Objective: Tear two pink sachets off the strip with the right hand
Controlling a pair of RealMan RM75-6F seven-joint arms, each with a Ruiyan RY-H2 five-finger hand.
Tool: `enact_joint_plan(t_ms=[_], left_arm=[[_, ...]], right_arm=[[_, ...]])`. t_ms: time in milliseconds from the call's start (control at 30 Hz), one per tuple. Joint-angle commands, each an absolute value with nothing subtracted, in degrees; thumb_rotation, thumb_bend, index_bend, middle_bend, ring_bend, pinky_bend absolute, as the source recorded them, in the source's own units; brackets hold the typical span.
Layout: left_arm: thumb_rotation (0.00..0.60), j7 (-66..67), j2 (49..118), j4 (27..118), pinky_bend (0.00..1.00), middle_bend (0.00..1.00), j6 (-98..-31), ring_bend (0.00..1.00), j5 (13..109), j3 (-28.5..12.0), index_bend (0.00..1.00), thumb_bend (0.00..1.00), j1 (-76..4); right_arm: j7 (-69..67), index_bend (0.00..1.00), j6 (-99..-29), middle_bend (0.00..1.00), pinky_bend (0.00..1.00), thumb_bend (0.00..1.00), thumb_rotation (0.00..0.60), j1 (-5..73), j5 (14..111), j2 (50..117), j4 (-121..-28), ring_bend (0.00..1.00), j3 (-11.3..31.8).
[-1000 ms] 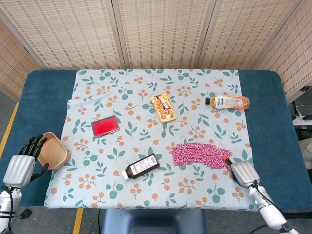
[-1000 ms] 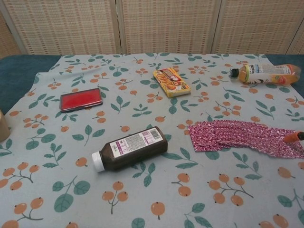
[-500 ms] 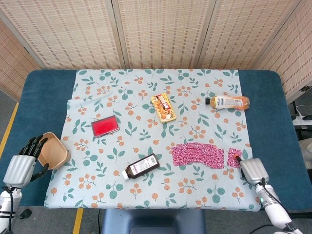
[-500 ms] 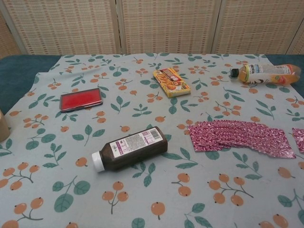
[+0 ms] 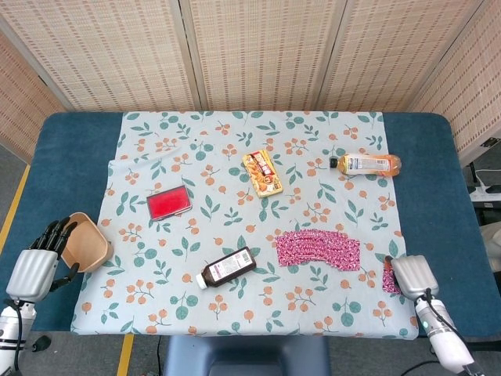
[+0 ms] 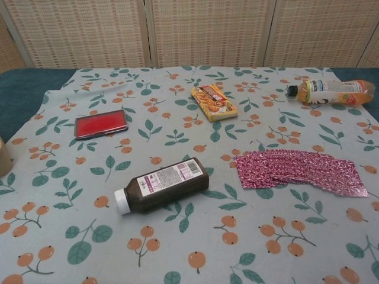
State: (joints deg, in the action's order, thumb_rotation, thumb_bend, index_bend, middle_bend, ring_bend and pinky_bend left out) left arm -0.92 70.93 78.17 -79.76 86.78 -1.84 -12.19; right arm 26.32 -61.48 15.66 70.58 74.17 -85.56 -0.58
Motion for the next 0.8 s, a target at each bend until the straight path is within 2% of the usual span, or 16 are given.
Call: enact_joint_plan(t_ms=[33,333,800], left_arm=[[0.6,-0.9,70.9,78.2,0.3,0.03,-79.7,0.05,86.8,-1.8,0.01,0.37,-12.2],[0.6,-1.2,70.9,78.0,0.3,0.03,-79.6,0.05,86.7,-1.9,0.01,0.37,-12.2],[0.6,-1.6,70.9,77.8,0.3,0.03,-79.9,0.05,86.7,-1.9,0.01,0.37,-12.2]], right_arm=[[21.8,0.39,-62.9,0.74,0.85,1.0,0.6,15.7,75.0,74.6,-84.9,0.61,-1.1],[17.3,0.32,-60.1,0.74,0.85,1.0,0.6,18.3,79.9,76.8,-81.6,0.61,-2.0],[18.0,0.31,-59.8,0.74,0.85,1.0,0.6,19.3,81.0,78.3,-81.1,0.61,-2.2]])
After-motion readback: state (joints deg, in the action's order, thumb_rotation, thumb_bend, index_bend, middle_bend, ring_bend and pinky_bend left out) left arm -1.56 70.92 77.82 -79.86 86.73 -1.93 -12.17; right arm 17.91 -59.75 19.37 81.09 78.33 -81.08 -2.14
